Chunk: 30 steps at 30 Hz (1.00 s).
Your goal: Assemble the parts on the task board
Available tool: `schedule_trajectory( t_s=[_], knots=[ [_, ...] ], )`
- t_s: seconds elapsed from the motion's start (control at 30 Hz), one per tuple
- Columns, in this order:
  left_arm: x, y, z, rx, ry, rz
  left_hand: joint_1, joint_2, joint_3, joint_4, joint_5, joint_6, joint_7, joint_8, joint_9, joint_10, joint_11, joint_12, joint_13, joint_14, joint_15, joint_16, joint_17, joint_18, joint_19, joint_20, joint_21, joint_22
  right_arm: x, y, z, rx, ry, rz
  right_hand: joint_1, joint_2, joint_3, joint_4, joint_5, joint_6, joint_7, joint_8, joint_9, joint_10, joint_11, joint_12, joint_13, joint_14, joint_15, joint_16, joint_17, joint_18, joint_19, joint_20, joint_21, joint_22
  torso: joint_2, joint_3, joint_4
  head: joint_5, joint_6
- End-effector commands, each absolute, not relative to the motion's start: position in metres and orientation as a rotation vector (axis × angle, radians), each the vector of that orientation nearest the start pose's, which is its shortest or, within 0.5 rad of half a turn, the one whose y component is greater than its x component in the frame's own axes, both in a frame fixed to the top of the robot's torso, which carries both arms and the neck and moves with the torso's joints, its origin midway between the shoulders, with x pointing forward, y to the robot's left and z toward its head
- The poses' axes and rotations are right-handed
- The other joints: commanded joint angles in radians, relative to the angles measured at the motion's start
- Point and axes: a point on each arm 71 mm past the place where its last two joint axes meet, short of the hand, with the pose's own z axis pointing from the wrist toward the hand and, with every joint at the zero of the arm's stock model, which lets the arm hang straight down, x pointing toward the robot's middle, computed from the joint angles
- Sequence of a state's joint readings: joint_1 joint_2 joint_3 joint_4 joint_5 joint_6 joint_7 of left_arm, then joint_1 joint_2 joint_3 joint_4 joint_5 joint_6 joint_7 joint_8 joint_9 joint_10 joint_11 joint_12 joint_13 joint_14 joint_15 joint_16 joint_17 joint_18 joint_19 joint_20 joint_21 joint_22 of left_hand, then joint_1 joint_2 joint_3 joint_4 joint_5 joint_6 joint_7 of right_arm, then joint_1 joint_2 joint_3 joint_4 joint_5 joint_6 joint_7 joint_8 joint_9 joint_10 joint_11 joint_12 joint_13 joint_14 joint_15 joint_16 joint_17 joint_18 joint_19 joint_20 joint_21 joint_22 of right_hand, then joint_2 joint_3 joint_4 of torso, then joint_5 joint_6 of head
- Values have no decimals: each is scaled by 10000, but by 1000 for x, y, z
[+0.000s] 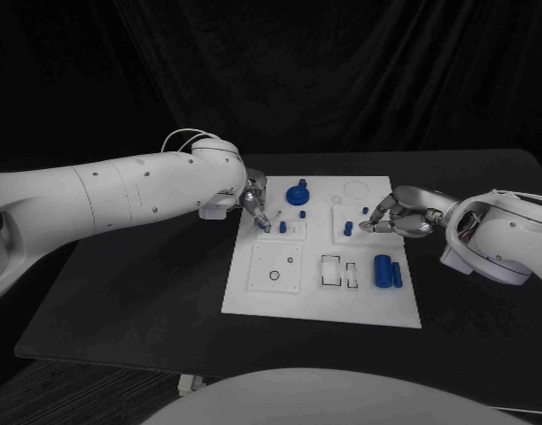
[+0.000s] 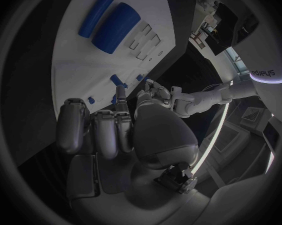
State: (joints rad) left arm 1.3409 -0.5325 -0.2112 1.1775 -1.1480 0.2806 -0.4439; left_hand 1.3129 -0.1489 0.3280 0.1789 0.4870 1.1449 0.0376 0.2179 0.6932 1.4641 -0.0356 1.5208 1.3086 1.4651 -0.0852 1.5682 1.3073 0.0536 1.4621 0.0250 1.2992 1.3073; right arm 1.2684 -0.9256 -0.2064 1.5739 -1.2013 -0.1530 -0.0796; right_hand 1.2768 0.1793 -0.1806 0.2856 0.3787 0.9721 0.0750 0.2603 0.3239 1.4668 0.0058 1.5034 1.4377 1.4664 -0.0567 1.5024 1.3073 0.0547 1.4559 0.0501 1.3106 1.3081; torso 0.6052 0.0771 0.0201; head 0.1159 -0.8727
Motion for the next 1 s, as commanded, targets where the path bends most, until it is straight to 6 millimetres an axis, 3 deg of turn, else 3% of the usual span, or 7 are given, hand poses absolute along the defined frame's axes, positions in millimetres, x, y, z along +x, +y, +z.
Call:
schedule_trajectory(
  t_s=[0.03, 0.4, 1.0],
  knots=[
    [534, 158, -229, 1485, 24126, -2696, 11, 130, 1397, -1345, -53, -52, 2, 37, -10, 763, -24, -63, 2235, 1057, -25, 26, 2635, 41, -21, -17, -60, 1865, 458, -227, -223, -375, 19992, 7006, 173, 45, -13, -68, 37, 49, 21, -66, -16, 230, -62, -46, -246, 655, -57, -40, 1155, 86, -86, -12, -75, 1783, 2, -1, -3, -7, 1],
    [538, 149, -227, 1612, 23928, -3166, 19, 219, 1422, -1382, -339, -172, 38, 34, 68, 730, 11, -116, 2201, 1057, 8, 26, 2635, 49, -56, 14, -109, 1855, 458, -226, -222, -385, 19959, 7044, 173, 45, -13, -68, 37, 49, 21, -66, -16, 230, -62, -46, -246, 655, -57, -40, 1155, 86, -86, -12, -75, 1783, 1, -1, -3, -17, 1],
    [542, 143, -228, 1619, 23919, -3058, 34, 258, 1426, -1398, -448, -233, 55, 25, 93, 719, 26, -131, 2192, 1057, 20, 26, 2635, 48, -59, 25, -107, 1857, 458, -225, -222, -403, 19954, 7070, 196, 41, -12, -67, 33, 54, 24, -65, -17, 212, -60, -61, -276, 636, -56, -73, 1092, 97, -110, -11, -125, 1768, 2, 0, -4, -35, 1]
  ],
)
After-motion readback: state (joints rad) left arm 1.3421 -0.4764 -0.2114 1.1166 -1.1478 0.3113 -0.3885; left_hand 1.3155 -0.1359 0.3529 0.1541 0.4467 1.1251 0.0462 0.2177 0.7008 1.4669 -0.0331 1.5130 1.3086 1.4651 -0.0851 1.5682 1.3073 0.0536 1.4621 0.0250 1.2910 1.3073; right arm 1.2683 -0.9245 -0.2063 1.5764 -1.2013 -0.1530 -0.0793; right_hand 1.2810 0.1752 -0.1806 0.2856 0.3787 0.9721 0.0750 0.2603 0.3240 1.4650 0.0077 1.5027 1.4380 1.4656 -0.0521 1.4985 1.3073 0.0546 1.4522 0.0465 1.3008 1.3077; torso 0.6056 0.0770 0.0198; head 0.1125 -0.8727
